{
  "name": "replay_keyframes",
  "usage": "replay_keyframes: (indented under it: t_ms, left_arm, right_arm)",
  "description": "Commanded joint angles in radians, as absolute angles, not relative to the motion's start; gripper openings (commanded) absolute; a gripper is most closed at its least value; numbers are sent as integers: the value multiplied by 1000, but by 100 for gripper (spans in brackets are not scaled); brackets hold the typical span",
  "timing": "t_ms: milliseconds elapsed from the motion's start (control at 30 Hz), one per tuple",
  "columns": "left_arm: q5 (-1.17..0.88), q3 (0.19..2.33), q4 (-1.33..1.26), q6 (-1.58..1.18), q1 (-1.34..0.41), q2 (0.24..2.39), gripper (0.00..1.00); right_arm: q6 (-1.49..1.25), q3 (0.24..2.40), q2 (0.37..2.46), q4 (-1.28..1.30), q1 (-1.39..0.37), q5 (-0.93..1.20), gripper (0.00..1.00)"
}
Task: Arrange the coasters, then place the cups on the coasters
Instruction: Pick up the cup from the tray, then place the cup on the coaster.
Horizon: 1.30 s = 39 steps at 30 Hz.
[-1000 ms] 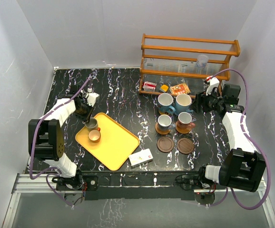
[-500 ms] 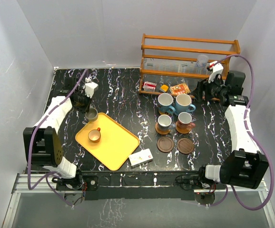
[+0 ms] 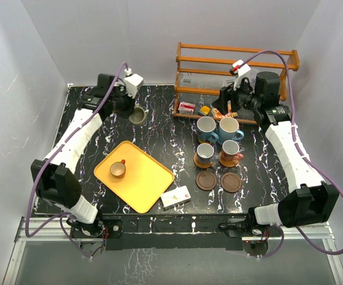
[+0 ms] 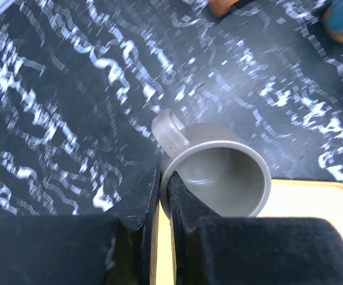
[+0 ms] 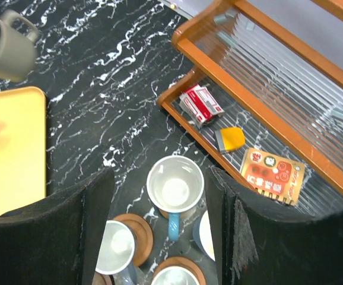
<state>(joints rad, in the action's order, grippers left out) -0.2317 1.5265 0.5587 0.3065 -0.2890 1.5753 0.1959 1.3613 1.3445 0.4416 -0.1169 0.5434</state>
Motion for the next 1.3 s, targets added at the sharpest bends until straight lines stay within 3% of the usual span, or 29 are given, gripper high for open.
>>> replay_keyframes:
  t_ms: [0, 300, 500, 633, 900, 1067, 1267]
  left_arm:
    - [-208, 1637, 514, 203, -388, 1630, 0]
    - [-225, 1726, 387, 164, -568, 1701, 0]
    - [-529, 1709, 379, 304, -576, 1712, 0]
    - [-647, 1712, 474, 486, -575, 1713, 0]
    - [-888, 1780, 911, 1074, -577, 1726, 0]
    - [-926, 1823, 985, 1143, -599, 1744, 0]
    - [-913, 1840, 1027, 1182, -637, 1761, 0]
  right_arm:
    - [108, 1407, 1342, 310, -176, 489, 60]
    - [37, 1430, 1398, 290, -311, 418, 60]
    - [65, 1343, 1354, 250, -317, 435, 61]
    - [178, 1279, 1302, 310, -310, 531, 63]
    - [462, 1189, 1236, 502, -296, 870, 66]
    - [438, 1114, 1253, 444, -296, 1061, 69]
    - [418, 1090, 1271, 400, -308, 1136, 68]
